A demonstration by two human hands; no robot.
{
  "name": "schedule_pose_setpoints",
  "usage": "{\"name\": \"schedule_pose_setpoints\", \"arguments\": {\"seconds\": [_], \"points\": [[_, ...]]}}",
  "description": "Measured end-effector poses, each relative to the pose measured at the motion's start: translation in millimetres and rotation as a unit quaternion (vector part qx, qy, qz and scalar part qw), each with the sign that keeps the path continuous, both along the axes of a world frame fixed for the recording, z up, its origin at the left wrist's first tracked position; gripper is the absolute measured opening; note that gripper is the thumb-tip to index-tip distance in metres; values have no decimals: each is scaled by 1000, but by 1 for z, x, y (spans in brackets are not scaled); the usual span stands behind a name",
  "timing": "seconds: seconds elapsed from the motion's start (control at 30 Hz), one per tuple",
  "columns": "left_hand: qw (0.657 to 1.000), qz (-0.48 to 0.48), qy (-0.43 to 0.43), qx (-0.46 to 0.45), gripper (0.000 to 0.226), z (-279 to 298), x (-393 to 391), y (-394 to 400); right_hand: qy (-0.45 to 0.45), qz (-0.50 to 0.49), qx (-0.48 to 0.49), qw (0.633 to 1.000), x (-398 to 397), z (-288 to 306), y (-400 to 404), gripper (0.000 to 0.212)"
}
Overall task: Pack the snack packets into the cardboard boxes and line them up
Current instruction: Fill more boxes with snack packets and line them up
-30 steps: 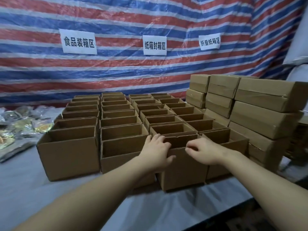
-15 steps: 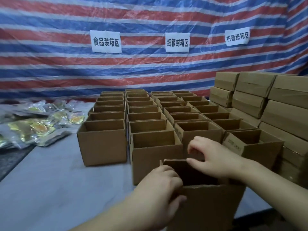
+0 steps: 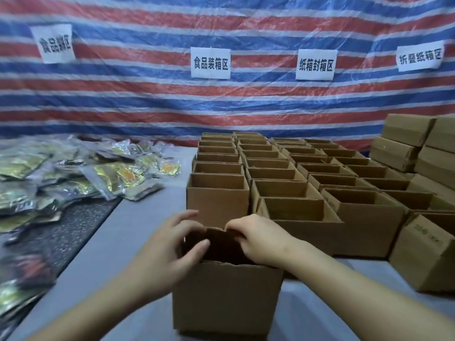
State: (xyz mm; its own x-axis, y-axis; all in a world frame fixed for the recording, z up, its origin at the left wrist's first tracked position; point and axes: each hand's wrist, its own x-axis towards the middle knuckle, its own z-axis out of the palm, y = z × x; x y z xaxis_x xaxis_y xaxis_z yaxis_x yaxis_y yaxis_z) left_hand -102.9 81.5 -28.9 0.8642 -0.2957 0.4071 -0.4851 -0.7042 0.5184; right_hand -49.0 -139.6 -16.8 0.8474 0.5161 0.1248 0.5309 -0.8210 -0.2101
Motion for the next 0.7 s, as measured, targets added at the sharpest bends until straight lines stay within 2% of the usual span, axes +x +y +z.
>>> {"name": "schedule_pose_setpoints", "arguments": {"seconds": [0.1, 0.27, 0.4, 0.57, 0.7], "points": [[995, 66, 64, 26, 44, 0, 38, 10, 5, 1, -4, 1000, 21, 0, 25, 22], [988, 82, 130, -15, 39, -4, 86, 17, 12, -24, -27, 999, 63, 1, 43, 22], [988, 94, 125, -16, 39, -7, 110, 9, 27, -43, -37, 998, 90, 2, 41, 21], [988, 97, 119, -21, 40, -15, 118, -3, 36, -44, -67, 996, 102, -13, 35, 7], [990, 85, 110, -6, 49, -17, 114, -2, 35, -37, -87, 995, 103, -11, 34, 10]]}}
